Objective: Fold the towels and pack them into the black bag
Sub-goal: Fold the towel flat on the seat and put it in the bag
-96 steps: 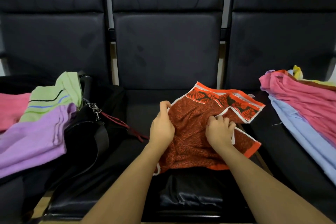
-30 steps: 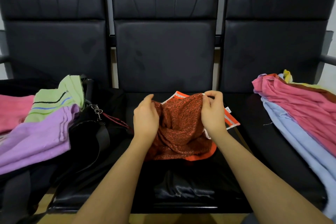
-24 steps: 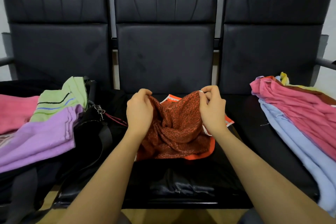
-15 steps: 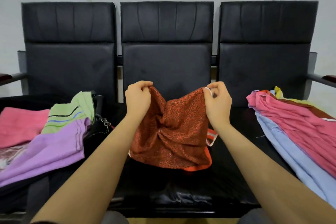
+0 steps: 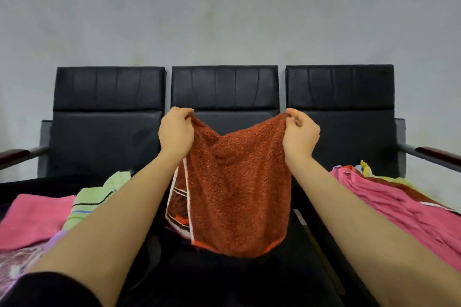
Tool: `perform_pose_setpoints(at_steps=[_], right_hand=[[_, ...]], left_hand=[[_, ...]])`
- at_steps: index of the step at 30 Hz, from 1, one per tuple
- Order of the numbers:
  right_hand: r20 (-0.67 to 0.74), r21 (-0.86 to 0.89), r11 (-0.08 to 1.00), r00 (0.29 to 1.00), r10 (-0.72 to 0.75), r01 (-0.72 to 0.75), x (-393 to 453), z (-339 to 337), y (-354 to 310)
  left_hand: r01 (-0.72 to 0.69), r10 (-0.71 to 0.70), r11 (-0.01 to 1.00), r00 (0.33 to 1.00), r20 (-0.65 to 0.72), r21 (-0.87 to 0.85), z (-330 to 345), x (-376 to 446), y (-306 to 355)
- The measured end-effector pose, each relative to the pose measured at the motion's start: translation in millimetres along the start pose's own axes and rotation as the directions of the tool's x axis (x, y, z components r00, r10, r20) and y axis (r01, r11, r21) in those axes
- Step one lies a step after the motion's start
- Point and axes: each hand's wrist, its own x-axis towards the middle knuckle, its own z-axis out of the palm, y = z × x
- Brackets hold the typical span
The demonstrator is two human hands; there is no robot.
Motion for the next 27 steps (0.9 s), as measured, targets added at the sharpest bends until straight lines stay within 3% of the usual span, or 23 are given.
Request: perform_pose_setpoints(at_steps=[4, 8, 15, 19, 23, 27], right_hand=[[-0.009, 0.059, 0.997, 0.998, 0.058, -0.058, 4.0, -3.6, -11.0], [0.007, 0.147, 0.983, 0.994, 0.109, -0.109, 9.4, -13.2, -14.8], [-0.104, -0.046, 0.988, 0.985, 0.139, -0.145, 11.5, -27.2, 0.5], [-0.079, 0.038, 0.985, 0.983, 0.169, -0.166, 8.8, -32.3, 8.5], [-0.002, 0.106, 0.968, 0.973, 0.230, -0.229, 8.8, -31.5, 18.9], [-0.025, 0.197, 0.944, 0.961, 0.276, -0.266, 12.4, -32.4, 18.5]], left_hand=[[0.000, 0.000, 1.000, 1.000, -0.019, 0.021, -12.8, 9.6, 3.9], [0.128, -0.132, 0.984, 0.991, -0.022, -0.123, -19.5, 20.7, 12.2], [0.236, -0.237, 0.940, 0.971, 0.027, -0.248, -11.6, 8.4, 16.5], [0.307, -0.292, 0.912, 0.952, 0.096, -0.271, -1.1, -1.9, 12.1], [0.297, -0.252, 0.915, 0.950, 0.186, -0.275, 0.4, -2.5, 7.0], [0.250, -0.189, 0.945, 0.943, 0.274, -0.209, 0.5, 3.7, -2.0]])
